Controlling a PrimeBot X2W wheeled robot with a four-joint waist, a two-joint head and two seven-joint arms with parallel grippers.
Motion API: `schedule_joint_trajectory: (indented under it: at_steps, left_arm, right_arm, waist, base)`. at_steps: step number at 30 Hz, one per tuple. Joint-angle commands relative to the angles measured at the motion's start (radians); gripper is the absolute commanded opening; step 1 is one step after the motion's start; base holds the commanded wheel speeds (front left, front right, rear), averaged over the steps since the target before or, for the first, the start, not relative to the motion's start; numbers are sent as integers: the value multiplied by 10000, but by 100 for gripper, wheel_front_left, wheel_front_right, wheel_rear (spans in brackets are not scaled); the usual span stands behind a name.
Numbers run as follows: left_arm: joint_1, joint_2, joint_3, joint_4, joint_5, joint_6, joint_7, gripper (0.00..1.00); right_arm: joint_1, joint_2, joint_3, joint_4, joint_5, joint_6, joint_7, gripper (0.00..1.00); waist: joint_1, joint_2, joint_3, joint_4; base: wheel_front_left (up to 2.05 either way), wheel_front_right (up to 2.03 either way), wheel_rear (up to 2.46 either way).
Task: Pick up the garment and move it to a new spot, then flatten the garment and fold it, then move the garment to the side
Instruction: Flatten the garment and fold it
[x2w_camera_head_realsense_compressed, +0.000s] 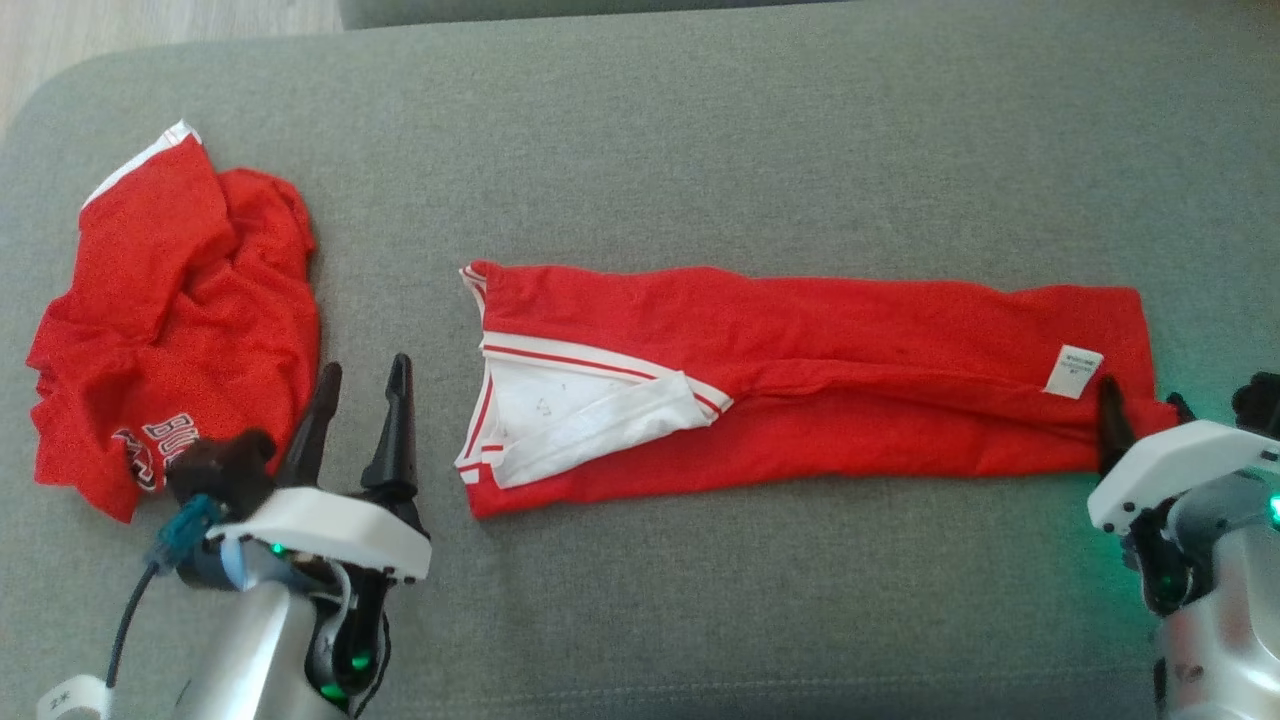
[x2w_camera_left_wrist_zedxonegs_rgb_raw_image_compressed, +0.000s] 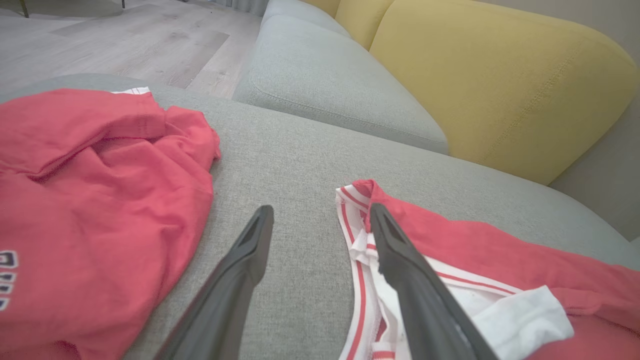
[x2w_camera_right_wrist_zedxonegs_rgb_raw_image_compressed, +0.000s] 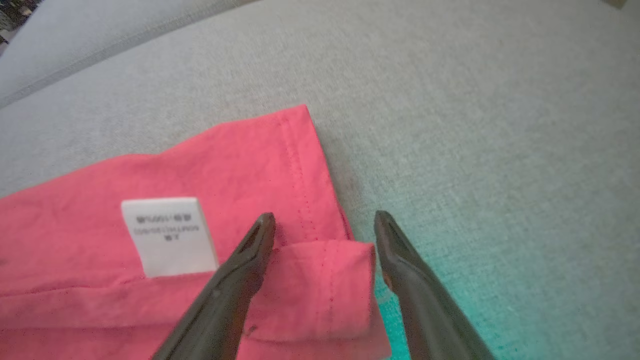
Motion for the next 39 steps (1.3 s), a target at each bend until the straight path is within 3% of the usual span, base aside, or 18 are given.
schedule_joint_trajectory:
  at_steps: [1, 7, 8, 9, 10, 20, 27, 32, 39]
  left_arm:
    - [-480, 61, 462, -291, 113, -26, -121, 100]
    - [-571, -88, 718, -168, 346, -206, -122, 100]
    - [-579, -113, 755, -148, 378, -234, -122, 100]
    - [-586, -135, 792, -127, 412, -260, -122, 100]
    - [-593, -157, 826, -104, 445, -287, -122, 100]
    - [-604, -327, 1131, 95, 717, -490, -122, 100]
    - [-584, -466, 1249, 184, 844, -594, -122, 100]
    - [-525, -558, 1347, 266, 912, -647, -122, 100]
    - [-362, -677, 1460, 386, 996, -686, -122, 100]
  right_arm:
    - [-340, 19, 172, -262, -82, 19, 5, 100]
    - [-537, 142, 347, 102, 122, 19, 448, 100]
    - [-536, 159, 431, 128, 230, 19, 534, 76]
    - [-528, 165, 509, 139, 319, 19, 604, 25]
    - [-515, 151, 565, 131, 385, 19, 635, 0]
    - [-584, -621, -38, -345, 71, 19, -56, 0]
    - [-915, -1317, -1454, -481, -1443, 19, -511, 0]
    - [-1209, -1009, -1998, -507, -2149, 19, -614, 0]
    - [-1393, -224, -1102, -892, -1558, 19, -325, 0]
  waist:
    - [0, 0, 36, 16]
    - [0, 0, 157, 30]
    - [0, 0, 161, 26]
    - [0, 0, 160, 18]
    - [0, 0, 154, 10]
    - [0, 0, -13, -125]
    - [0, 0, -164, -137]
    - [0, 0, -351, -107]
    - [0, 0, -702, -165]
  base:
    - [0, 0, 0]
    - [0, 0, 0]
    - [0, 0, 0]
    - [0, 0, 0]
    - [0, 0, 0]
    - [0, 0, 0]
    - [0, 0, 0]
    - [0, 0, 0]
    - [0, 0, 0]
